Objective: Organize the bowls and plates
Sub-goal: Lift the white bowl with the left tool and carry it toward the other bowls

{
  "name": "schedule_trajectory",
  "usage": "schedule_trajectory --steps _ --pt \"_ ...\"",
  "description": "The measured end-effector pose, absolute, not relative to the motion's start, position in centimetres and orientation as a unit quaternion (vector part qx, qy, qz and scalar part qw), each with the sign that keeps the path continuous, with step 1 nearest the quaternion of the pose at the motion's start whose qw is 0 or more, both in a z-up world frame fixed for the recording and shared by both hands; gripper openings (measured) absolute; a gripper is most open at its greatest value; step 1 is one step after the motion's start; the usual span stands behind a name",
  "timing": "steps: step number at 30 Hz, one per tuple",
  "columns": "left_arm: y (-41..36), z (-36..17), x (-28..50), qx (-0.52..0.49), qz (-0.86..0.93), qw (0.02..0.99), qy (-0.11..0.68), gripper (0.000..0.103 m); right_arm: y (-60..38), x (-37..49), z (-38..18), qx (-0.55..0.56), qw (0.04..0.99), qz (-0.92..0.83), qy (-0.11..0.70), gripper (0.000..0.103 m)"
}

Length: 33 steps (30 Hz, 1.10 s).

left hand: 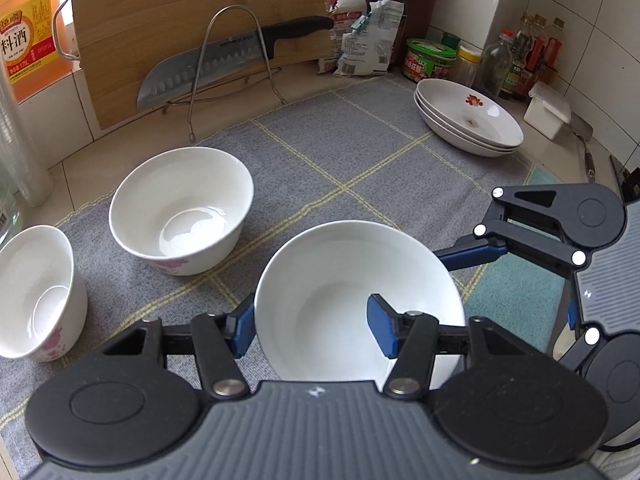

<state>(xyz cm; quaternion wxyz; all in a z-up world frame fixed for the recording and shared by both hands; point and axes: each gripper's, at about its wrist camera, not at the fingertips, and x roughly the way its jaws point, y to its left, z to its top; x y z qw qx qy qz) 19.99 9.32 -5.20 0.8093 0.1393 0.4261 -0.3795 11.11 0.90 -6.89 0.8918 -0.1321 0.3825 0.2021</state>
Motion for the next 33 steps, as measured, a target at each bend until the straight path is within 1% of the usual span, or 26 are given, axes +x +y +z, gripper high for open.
schedule_trajectory --steps 16,33 --pt "4.0 -5.8 21.2 0.165 -0.419 0.787 0.421 0.056 -3.5 10.8 -7.3 -0.113 0.9 0.15 0.394 0.084" --pt "2.1 -6.6 22.2 0.169 -0.43 0.78 0.423 0.056 -5.1 11.8 -8.3 -0.099 0.9 0.127 0.406 0.084"
